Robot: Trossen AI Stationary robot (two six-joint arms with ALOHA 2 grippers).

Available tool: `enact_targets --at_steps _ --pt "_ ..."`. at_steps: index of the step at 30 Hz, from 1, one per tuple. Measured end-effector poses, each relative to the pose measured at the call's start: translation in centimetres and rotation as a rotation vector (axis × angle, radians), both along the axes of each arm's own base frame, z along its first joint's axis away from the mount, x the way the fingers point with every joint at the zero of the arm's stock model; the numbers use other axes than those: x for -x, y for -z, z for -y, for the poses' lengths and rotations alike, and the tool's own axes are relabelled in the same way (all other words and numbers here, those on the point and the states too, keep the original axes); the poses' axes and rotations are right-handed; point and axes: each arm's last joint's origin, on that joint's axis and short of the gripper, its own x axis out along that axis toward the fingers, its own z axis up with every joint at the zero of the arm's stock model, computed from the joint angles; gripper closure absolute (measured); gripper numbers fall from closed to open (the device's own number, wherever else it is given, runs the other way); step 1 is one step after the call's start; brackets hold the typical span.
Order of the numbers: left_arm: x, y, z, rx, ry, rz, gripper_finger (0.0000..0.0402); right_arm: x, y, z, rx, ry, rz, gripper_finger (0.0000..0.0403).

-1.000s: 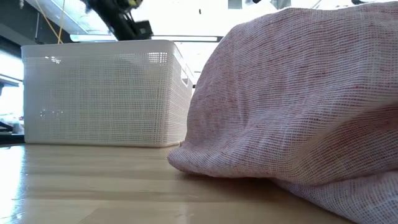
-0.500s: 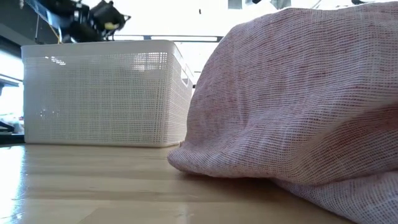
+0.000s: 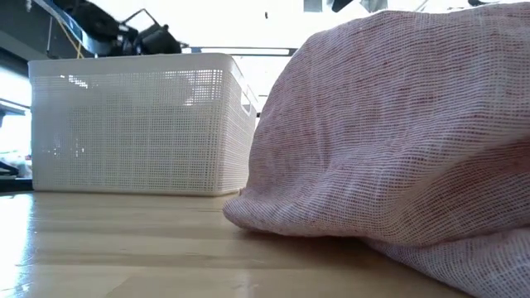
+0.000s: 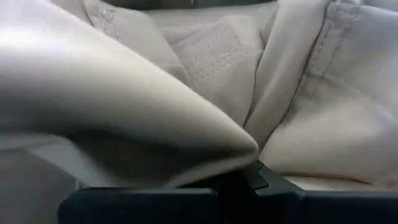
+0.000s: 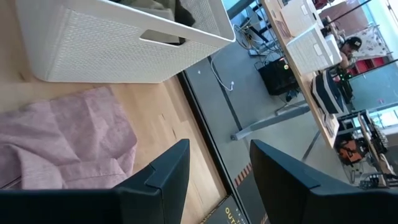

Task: Sort clothes
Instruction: Put the brown polo shirt into the laundry bin

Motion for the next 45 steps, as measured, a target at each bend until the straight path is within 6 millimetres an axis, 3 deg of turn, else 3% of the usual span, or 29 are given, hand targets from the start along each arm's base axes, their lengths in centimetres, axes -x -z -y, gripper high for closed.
enact_targets --at_steps 6,12,16,21,27,34,39,45 --pt "0.7 -6.5 2.1 -0.173 -0.020 0.144 0.0401 0.0 0.0 -0.2 -0.007 -0.006 0.006 0.0238" --pt "0.9 -9.4 4.7 -0.234 0.077 0.335 0.0401 -0.1 0.0 -0.4 -0.018 -0.011 0.025 0.0238" --pt "-0.3 -8.6 4.9 -0.228 0.105 0.307 0.0401 -0.2 0.0 -0.5 -0.020 -0.012 0.031 0.0238" --pt "-2.3 -6.0 4.1 -0.187 0.096 0.188 0.0401 -0.2 0.0 -0.4 -0.019 -0.010 0.030 0.0238" --pt "-4.0 -1.7 1.8 -0.112 0.046 0.008 0.0401 -0.2 0.0 -0.3 -0.018 -0.012 0.027 0.0238" --pt "-4.2 2.5 -0.9 -0.005 0.015 -0.142 0.0401 -0.2 0.0 -0.3 -0.017 -0.012 0.027 0.0238" --pt "-4.0 1.2 -0.3 -0.109 -0.002 -0.149 0.0401 -0.2 0.0 -0.3 -0.017 -0.012 0.026 0.0238" --pt "-1.7 -4.8 2.2 -0.242 0.009 0.045 0.0401 -0.2 0.0 -0.3 -0.020 -0.009 0.031 0.0238"
